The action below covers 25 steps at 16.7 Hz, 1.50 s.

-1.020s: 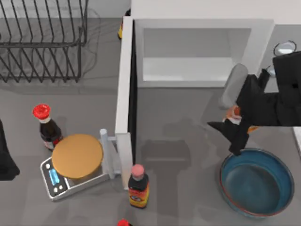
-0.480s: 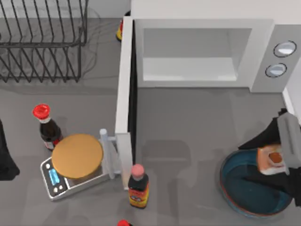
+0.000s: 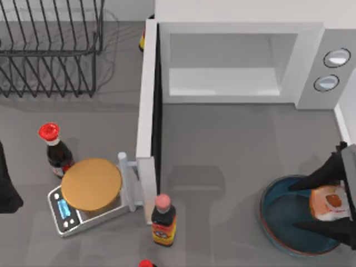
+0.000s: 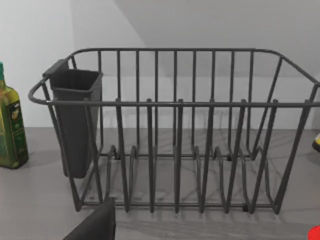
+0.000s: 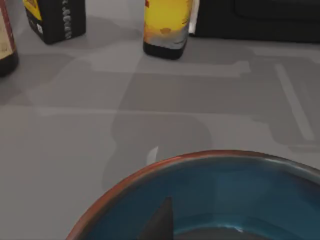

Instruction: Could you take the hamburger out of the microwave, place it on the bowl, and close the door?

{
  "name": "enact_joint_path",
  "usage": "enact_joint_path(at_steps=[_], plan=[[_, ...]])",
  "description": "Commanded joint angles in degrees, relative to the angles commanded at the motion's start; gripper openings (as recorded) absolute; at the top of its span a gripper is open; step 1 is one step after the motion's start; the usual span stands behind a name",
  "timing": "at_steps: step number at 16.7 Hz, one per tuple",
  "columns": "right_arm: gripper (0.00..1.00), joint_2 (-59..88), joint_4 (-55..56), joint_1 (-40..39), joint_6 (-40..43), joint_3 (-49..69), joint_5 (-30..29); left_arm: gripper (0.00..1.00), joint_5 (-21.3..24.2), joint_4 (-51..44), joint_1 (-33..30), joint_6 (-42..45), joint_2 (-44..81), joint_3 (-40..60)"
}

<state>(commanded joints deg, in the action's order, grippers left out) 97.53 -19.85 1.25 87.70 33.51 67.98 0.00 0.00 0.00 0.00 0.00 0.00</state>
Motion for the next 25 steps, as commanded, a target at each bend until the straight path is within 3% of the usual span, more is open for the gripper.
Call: enact_joint_path(at_steps=[5, 14, 20, 25], plan=[[0.0, 0.93, 4.11, -1.48, -3.12, -0.68, -0.36, 1.0, 0.0, 0.0, 0.0, 0.0, 0.0, 0.0], [0.0, 5.65, 31.06, -8.07, -20.57, -5.92, -2.29, 1.0, 0.0, 0.0, 0.0, 0.0, 0.0, 0.0], [0.0, 5.98, 32.7, -8.62, -22.09, -6.38, -2.51, 1.0, 0.0, 0.0, 0.0, 0.0, 0.0, 0.0], [0.38, 5.98, 32.7, -8.62, -22.09, -6.38, -2.51, 1.0, 0.0, 0.0, 0.0, 0.0, 0.0, 0.0]])
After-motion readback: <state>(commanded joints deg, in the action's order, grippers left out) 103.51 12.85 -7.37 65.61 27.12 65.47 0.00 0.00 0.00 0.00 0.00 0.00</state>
